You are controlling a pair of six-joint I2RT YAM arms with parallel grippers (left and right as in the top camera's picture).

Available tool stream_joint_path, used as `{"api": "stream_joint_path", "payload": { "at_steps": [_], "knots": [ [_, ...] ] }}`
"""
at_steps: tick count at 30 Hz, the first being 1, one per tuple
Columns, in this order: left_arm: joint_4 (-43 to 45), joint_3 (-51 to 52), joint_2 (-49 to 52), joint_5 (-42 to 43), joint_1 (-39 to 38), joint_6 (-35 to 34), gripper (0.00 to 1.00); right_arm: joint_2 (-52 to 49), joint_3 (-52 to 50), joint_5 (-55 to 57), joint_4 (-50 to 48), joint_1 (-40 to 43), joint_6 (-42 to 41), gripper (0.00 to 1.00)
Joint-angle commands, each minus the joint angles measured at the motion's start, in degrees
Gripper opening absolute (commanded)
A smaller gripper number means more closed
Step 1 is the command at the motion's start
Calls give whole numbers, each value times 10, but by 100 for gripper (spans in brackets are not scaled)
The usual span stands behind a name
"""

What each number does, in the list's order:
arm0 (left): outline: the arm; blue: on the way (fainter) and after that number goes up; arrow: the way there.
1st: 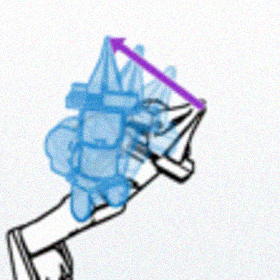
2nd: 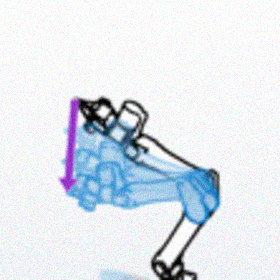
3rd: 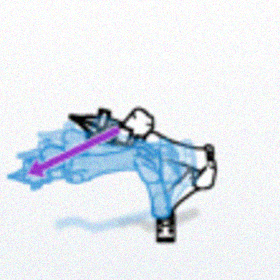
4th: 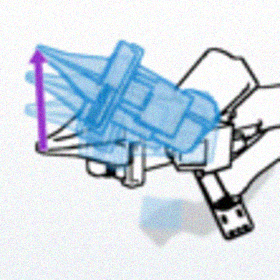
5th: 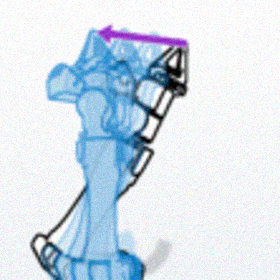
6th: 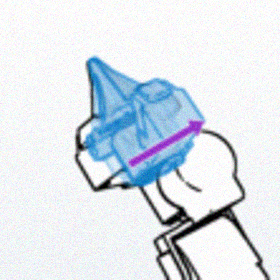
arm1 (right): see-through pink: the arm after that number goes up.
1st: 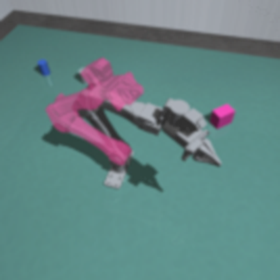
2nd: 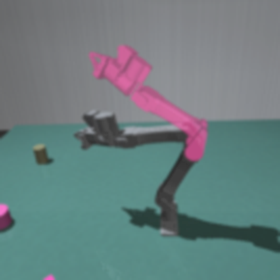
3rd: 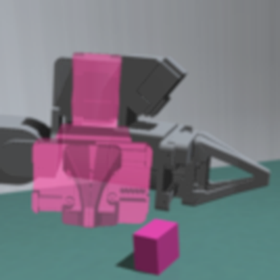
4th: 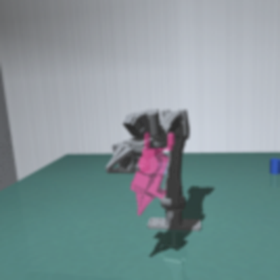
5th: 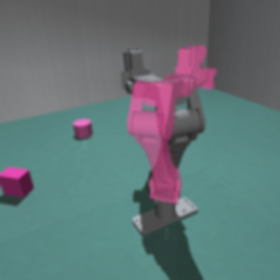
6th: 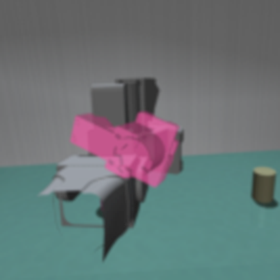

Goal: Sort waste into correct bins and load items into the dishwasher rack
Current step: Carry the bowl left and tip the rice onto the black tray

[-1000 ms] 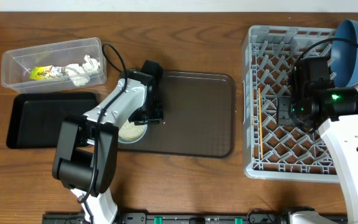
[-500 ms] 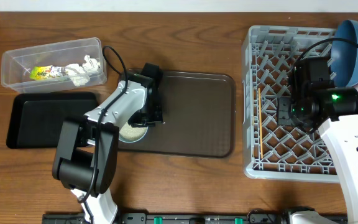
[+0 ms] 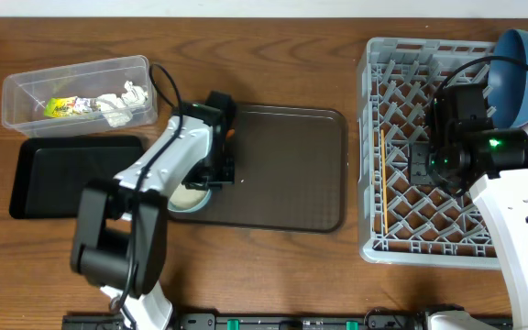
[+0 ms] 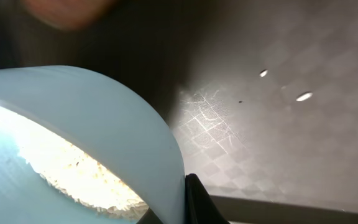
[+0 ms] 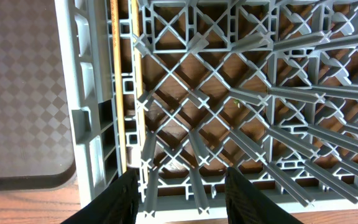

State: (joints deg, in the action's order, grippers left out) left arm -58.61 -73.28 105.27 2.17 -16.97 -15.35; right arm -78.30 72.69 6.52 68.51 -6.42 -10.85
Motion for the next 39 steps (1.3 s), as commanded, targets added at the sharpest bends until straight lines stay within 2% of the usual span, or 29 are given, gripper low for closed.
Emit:
{"api": "stream_joint_path", "payload": {
  "at_steps": [1,9,14,20,29,39],
  "knots": [
    [-5,-24,-45,-21,19,27,6,0,-3,10,0,9,7,45],
    [0,-25,-86,-30,96,45,6,0,-3,10,1,9,7,45],
    [22,-33,-89,-8,153,73,6,0,-3,10,1,9,7,45],
    [80,-35,-89,115,222,107,6,0,-3,10,5,9,7,45],
    [118,-35,-87,320,356,149,6,0,-3,10,7,9,7,45],
    [147,-35,-35,449,484,156,6,0,-3,10,16,9,7,45]
  ]
}}
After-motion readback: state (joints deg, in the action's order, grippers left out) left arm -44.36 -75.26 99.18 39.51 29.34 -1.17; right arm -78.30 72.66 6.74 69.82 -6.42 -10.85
